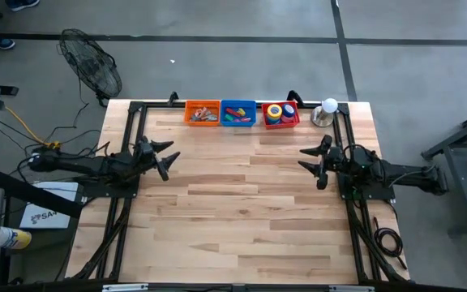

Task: Pick and place Stapler, Stapler remover, tape
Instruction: Return to Home Position

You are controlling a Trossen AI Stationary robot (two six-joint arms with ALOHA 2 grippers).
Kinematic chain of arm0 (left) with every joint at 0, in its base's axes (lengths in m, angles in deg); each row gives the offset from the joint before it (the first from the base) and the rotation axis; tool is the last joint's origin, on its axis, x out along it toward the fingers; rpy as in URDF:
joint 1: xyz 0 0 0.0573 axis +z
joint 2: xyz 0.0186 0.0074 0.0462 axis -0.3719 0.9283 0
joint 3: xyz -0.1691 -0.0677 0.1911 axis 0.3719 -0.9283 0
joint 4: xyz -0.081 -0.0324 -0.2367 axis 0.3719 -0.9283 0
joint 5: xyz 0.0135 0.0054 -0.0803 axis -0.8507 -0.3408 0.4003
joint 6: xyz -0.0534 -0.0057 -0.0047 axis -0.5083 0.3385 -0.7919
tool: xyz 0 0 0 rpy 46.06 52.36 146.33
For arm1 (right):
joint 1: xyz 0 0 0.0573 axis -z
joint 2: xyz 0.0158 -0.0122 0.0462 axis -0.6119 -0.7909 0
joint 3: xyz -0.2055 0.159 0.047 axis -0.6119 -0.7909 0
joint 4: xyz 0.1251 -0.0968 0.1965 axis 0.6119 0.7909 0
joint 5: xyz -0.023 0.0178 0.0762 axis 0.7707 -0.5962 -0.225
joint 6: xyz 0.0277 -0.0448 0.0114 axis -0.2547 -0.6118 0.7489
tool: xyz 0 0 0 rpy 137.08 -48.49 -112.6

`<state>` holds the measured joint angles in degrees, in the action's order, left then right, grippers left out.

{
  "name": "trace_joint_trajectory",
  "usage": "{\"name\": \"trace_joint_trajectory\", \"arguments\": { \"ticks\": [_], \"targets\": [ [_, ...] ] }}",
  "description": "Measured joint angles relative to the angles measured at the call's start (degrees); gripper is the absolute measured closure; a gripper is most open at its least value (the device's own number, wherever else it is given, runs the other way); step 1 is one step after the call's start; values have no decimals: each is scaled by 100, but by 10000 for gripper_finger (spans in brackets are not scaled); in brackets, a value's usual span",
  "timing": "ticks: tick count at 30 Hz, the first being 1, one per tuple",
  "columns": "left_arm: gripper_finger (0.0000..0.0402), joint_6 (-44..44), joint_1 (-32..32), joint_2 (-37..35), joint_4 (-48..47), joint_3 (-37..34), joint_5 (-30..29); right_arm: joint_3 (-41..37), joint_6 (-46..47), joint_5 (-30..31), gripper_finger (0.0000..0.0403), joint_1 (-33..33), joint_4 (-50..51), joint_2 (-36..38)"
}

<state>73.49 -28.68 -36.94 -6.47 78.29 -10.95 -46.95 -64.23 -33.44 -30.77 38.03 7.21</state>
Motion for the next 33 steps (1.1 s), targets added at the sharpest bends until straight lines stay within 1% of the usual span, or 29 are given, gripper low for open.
{"name": "trace_joint_trajectory", "arguments": {
  "ticks": [3,4,6,10,12,16,20,23,26,28,33],
  "targets": [
    [156,66,-294,-20,0,0,92,2,2,-124,203,0,38,0],
    [156,114,-368,-19,1,0,222,2,2,-217,203,0,59,0],
    [156,234,-467,-19,2,0,627,2,43,-334,203,0,83,-1],
    [156,385,-479,-22,6,0,1677,2,203,-555,203,0,101,4],
    [156,422,-479,-22,1,0,1992,-2,247,-731,203,0,85,4],
    [156,509,-477,-22,-40,0,2134,-2,323,-1078,203,0,44,4],
    [156,606,-477,-22,-66,23,2463,-2,262,-1063,203,0,39,4],
    [156,711,-477,-19,-230,88,2718,-2,399,-1056,203,0,35,7],
    [156,666,-479,-18,-393,133,2588,-2,544,-1056,203,0,31,7],
    [156,668,-479,-7,-337,131,2570,-2,767,-1056,203,0,31,7],
    [156,668,-479,4,-324,131,2608,-2,833,-1059,203,0,24,7]
  ]
}}
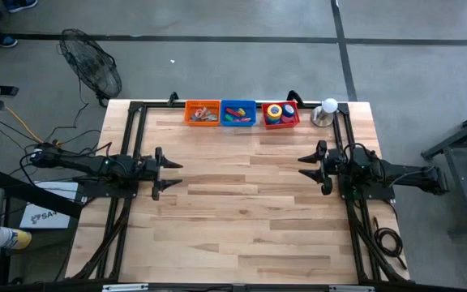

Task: Pick and place Stapler, Stapler remover, tape
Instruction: Return to Home Position

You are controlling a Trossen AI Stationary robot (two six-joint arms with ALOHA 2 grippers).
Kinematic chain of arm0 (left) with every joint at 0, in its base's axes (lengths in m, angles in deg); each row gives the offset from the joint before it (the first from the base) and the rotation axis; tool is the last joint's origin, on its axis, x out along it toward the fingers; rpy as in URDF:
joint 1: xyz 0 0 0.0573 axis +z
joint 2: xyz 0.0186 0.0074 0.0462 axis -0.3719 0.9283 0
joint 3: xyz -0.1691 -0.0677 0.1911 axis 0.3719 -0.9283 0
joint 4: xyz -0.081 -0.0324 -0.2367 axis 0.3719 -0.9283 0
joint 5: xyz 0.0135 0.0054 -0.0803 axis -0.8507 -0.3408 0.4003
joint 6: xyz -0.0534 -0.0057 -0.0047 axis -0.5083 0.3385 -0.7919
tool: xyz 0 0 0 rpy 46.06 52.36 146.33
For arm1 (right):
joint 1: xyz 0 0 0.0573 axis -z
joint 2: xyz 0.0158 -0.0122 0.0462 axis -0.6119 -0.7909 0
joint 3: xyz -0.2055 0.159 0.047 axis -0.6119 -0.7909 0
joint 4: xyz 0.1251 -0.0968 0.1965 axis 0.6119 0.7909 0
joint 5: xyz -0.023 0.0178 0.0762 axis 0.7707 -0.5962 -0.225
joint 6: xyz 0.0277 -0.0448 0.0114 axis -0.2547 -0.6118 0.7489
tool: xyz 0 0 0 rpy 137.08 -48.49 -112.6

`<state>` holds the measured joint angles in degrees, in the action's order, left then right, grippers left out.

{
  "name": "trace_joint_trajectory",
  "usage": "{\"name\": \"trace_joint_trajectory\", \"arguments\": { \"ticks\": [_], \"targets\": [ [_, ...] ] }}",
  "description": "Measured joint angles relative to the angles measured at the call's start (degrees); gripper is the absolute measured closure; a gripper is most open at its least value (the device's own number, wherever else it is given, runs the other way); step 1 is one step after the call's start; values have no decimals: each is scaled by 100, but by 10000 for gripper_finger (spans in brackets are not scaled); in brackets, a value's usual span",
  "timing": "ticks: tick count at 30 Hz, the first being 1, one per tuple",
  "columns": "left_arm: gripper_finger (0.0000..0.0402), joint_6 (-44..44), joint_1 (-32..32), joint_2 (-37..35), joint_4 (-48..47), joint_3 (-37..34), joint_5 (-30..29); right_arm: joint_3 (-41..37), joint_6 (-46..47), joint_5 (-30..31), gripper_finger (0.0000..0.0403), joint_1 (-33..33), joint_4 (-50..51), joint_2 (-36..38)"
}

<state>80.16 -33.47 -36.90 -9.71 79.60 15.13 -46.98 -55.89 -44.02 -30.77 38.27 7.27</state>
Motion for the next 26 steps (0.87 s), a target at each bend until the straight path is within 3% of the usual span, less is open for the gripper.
{"name": "trace_joint_trajectory", "arguments": {
  "ticks": [26],
  "targets": [
    [156,-2,0,2,-39,15,7,0,-94,0,203,0,-9,2]
  ]
}}
